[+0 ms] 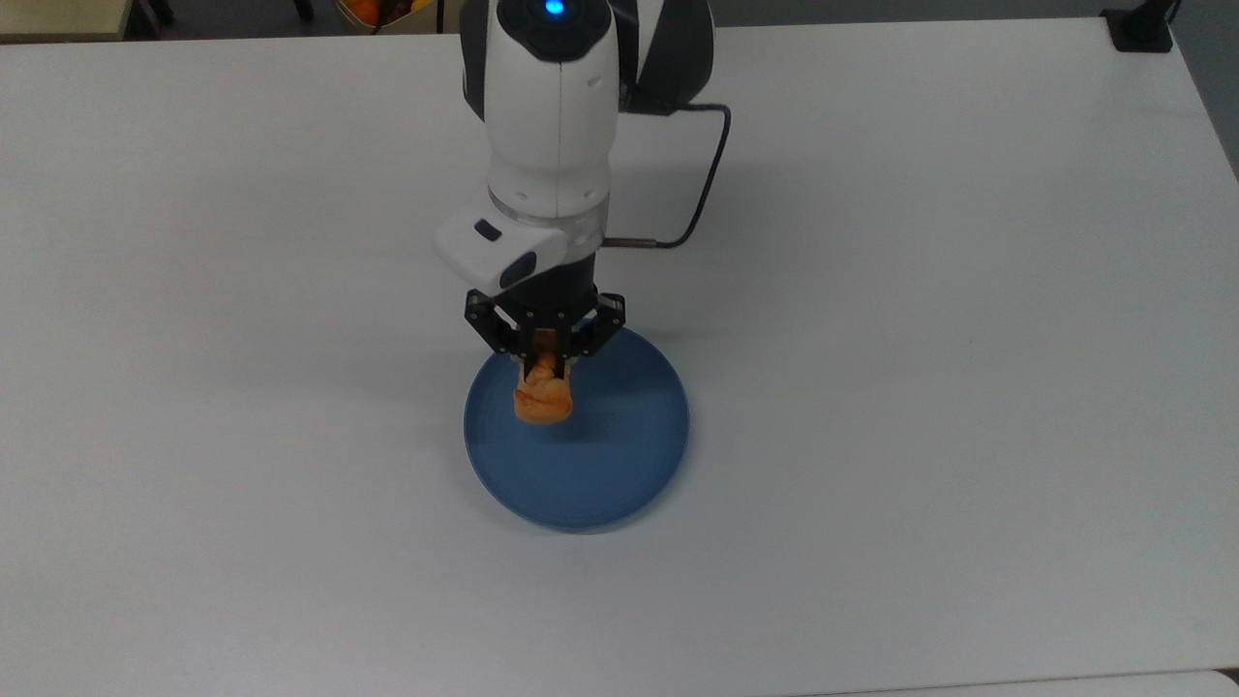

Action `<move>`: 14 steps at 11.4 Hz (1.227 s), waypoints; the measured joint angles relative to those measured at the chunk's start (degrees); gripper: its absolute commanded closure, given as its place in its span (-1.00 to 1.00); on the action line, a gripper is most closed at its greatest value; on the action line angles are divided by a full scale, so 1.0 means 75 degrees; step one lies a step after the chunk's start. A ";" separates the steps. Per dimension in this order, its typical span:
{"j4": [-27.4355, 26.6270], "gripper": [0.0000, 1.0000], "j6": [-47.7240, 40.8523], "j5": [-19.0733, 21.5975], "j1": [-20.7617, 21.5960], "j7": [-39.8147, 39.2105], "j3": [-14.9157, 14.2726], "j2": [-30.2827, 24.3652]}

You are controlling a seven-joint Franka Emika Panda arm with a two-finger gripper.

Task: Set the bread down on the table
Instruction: 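Lift the bread roll up off the blue plate, then carry the bread roll away from the plate and lower it to the table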

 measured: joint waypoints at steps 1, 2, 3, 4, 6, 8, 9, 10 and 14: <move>-0.0159 0.49 -0.0053 0.0000 -0.0068 -0.0202 -0.0001 -0.0261; -0.0463 0.49 -0.0072 0.0000 -0.0141 -0.0407 -0.0002 -0.0612; -0.0851 0.49 -0.0115 0.0000 -0.0206 -0.0628 -0.0003 -0.1005; -0.1289 0.49 -0.0247 0.0000 -0.0288 -0.0747 -0.0005 -0.1445; -0.2002 0.49 -0.0647 0.0001 -0.0515 -0.1150 -0.0007 -0.2189; -0.2980 0.49 -0.0765 0.0001 -0.0853 -0.1660 -0.0016 -0.2951; -0.3592 0.49 -0.0766 0.0001 -0.1043 -0.1939 -0.0020 -0.3338; -0.4219 0.49 -0.0763 0.0001 -0.1240 -0.2216 -0.0023 -0.3713; -0.5977 0.47 -0.0267 0.0001 -0.1960 -0.2457 -0.0032 -0.4527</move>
